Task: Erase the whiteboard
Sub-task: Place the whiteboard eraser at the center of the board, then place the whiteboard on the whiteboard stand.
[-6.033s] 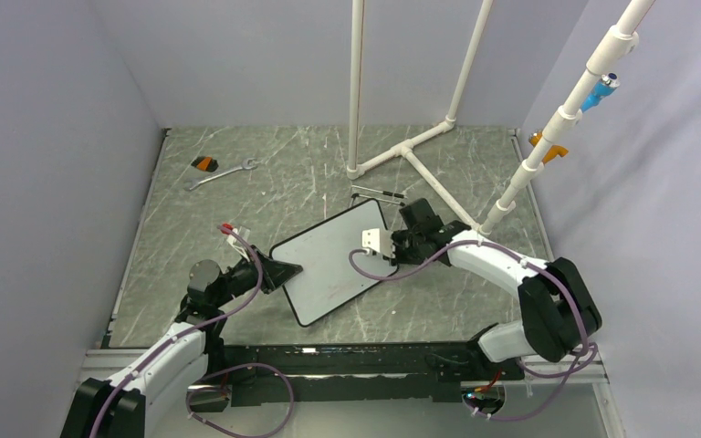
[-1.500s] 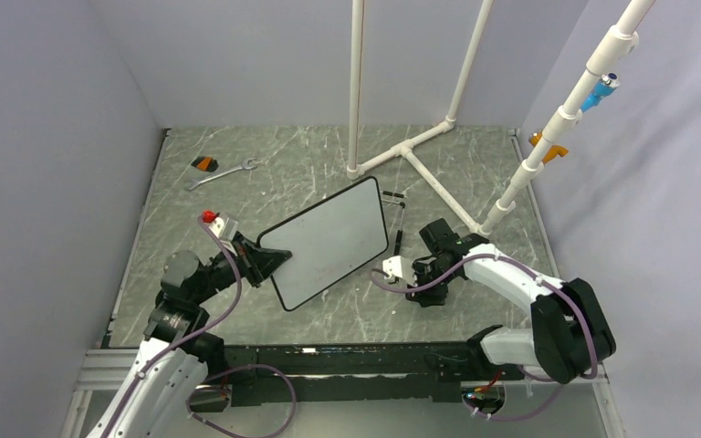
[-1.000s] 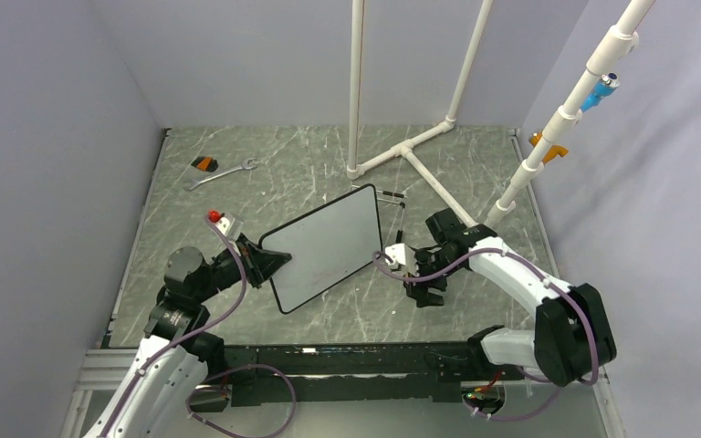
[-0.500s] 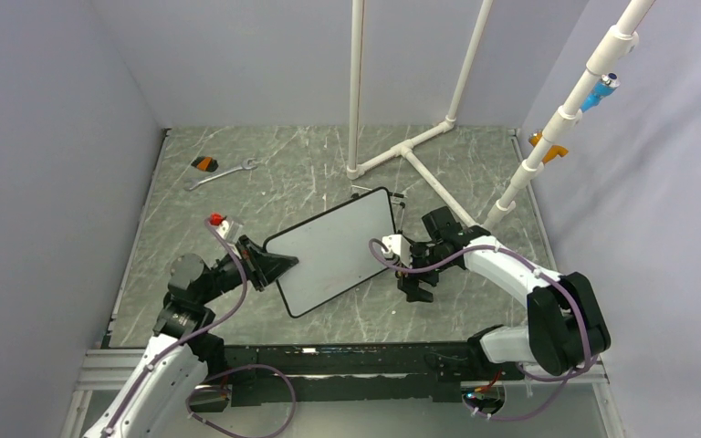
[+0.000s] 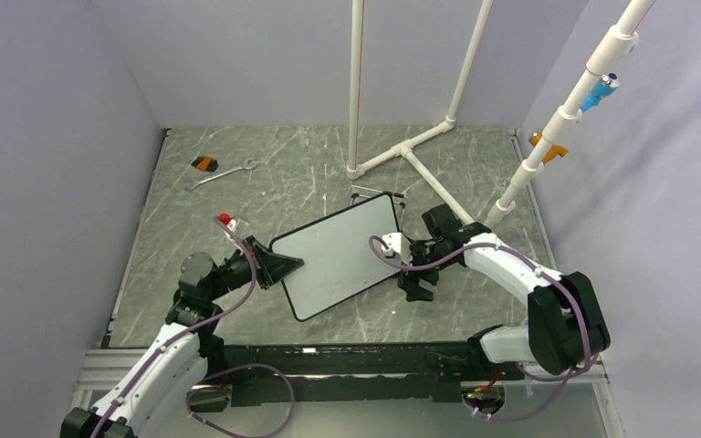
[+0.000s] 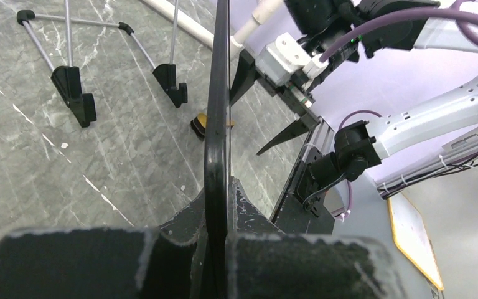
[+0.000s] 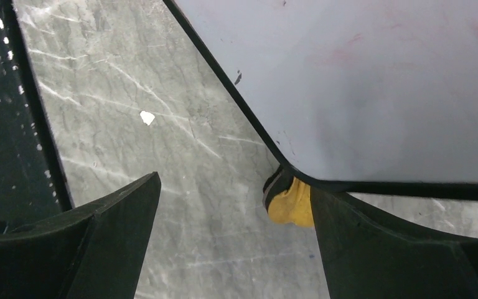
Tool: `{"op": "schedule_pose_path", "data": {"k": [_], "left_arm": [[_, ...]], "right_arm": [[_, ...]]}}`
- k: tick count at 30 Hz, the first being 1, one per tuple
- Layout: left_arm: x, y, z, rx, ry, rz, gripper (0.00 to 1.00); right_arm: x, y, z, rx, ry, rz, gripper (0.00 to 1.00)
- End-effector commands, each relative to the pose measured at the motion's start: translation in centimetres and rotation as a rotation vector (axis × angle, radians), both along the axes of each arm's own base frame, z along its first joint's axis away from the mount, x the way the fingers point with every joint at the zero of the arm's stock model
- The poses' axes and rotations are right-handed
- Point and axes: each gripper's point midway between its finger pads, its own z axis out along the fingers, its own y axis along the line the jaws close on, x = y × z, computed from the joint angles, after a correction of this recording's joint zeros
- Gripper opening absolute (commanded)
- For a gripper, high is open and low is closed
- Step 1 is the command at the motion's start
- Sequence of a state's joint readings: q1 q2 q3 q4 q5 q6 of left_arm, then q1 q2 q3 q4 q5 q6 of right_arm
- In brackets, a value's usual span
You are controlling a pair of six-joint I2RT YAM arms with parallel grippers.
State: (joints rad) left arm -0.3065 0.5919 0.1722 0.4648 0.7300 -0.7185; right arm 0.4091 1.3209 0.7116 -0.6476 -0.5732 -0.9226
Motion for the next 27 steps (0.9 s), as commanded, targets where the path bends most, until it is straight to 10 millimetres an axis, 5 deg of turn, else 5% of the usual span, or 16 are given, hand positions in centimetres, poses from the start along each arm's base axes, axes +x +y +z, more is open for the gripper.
{"op": "schedule_pose_path", "data": {"k": [1,6,9,16,18,20,27], "left_arm": [[-0.2,-0.1,4.5,-0.029,-0.181,-0.013,0.0],[-0.3,0.6,6.0,0.049,-0.238,0.014,0.0],[-0.9,0.7,6.7,0.085,-0.272,-0.005,0.0],[-2.5,-0.1,8.6,0.119,-0.346,-0.13,0.0],[-2.7,0.0,9.0,0.16,-0.361,-0.142,0.0],[-2.8,0.0,9.3,0.195,-0.377,-0.16,0.0],[-3.8,-0.8,8.9,0.194,-0.38,-0.272,0.0]], "right_arm": [[0.6,-1.2,3.3,-0.02,-0.034,0.066,0.88],[1.4,-3.9,5.5,-0.028,-0.074,0.027,0.88],[1.7,-3.7,9.0,0.011,-0.106,0.027,0.88],[2.9,2.9,23.8,0.267,-0.237,0.105,1.0],[2.7,4.9,26.2,0.297,-0.246,0.137,1.0],[2.0,6.8,27.4,0.308,-0.231,0.177,1.0],[0.9,12.7,25.3,0.253,-0.106,0.215,1.0]]}}
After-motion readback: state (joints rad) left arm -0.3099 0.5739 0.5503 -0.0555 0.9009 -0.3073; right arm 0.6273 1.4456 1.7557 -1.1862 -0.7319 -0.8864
